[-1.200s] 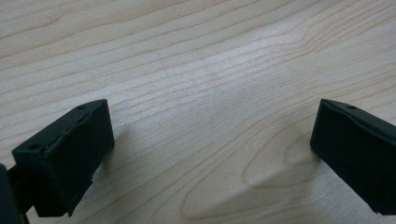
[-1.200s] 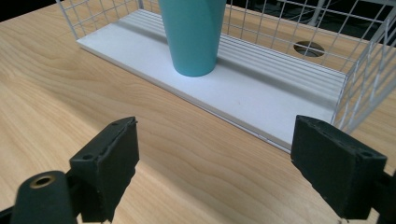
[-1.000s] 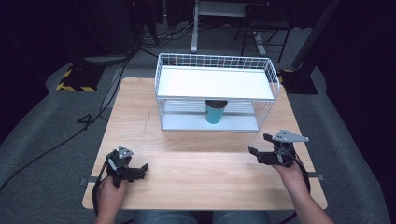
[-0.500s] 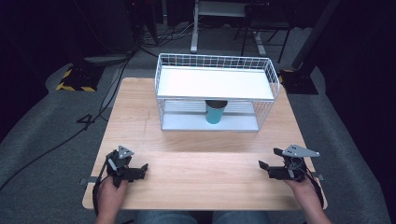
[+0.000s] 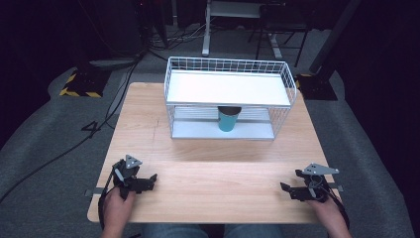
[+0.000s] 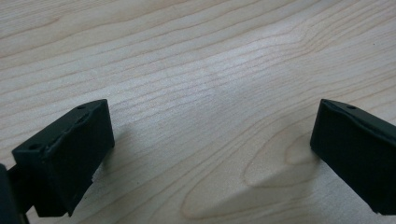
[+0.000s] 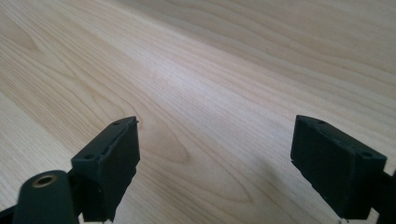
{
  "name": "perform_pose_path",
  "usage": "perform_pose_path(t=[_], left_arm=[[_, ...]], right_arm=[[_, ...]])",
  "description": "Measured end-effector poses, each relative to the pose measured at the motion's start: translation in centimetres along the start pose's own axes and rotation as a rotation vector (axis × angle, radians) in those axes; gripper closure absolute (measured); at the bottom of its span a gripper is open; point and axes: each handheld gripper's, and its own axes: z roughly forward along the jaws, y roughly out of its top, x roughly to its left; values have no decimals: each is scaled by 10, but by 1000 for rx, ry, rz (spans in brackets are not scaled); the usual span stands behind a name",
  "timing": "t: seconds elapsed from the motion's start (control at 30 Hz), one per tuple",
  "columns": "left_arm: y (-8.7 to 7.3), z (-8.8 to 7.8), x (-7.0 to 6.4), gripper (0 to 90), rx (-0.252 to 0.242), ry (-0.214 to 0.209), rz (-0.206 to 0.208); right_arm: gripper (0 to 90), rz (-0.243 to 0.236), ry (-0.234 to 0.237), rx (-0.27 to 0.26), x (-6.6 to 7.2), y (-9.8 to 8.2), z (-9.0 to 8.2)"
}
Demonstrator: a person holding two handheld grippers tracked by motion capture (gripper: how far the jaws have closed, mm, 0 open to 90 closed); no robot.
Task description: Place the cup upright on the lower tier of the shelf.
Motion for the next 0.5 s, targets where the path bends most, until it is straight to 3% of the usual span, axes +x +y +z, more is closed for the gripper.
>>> perform_pose_path(t=[0.2,0.4,0.43,0.5], left_arm=[[0,0,0,1,0,0,0],[0,0,0,1,0,-1,-1],[0,0,0,1,0,0,0],[0,0,0,1,0,0,0]], right_arm=[[156,-4,-7,50,1,-8,7],[141,-12,-25,32,5,-10,9],[99,-12,-28,-8,6,-14,12],[97,-19,-21,-5,6,-15,11]])
